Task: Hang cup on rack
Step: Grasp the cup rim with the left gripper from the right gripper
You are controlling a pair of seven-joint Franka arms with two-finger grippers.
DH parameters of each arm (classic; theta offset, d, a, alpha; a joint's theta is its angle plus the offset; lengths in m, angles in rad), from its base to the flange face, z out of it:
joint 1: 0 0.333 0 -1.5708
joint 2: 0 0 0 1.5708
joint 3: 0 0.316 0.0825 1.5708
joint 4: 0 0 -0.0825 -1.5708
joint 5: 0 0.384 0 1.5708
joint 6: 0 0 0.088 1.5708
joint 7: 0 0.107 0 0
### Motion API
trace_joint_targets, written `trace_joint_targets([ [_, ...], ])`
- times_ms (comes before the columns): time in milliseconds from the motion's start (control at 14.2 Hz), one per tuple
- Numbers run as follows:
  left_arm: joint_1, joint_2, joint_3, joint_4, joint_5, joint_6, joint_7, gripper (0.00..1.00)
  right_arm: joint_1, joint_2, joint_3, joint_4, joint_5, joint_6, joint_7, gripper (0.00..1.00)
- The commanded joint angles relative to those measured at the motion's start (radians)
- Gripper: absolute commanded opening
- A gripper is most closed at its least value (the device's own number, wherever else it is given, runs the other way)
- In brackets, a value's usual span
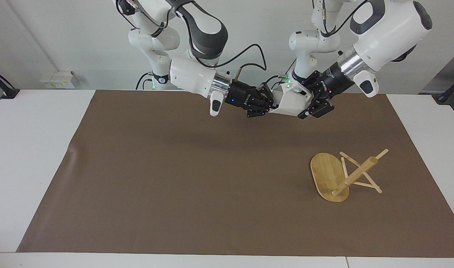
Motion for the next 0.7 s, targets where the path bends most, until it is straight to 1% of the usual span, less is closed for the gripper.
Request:
trace_joint_targets([
  [0, 0.006, -0.003, 0.003, 0.002, -0.005, -0.002, -0.019, 0.00, -0.007, 0.000, 0.013, 0.001, 0.019, 0.003, 0.008, 0.00],
  [352, 0.011, -0.005, 0.012, 0.004, 0.003, 0.018, -0.065, 0.00, -0.007, 0.000, 0.013, 0.003, 0.010, 0.003, 0.042, 0.00],
  [422, 0.012, -0.005, 0.012, 0.004, 0.003, 0.018, -0.067, 0.00, -0.007, 0.000, 0.013, 0.003, 0.008, 0.004, 0.042, 0.38],
  [492, 0.012, -0.005, 0.014, 0.002, 0.003, 0.018, -0.068, 0.00, -0.007, 0.000, 0.013, 0.001, 0.008, 0.003, 0.051, 0.71],
  [562, 0.012, -0.005, 0.014, 0.002, 0.003, 0.018, -0.070, 0.00, -0.007, 0.000, 0.013, 0.003, 0.008, 0.004, 0.066, 0.86],
  [633, 0.012, -0.005, 0.014, 0.002, 0.004, 0.020, -0.074, 0.00, -0.007, -0.002, 0.013, 0.003, 0.007, 0.004, 0.073, 1.00],
])
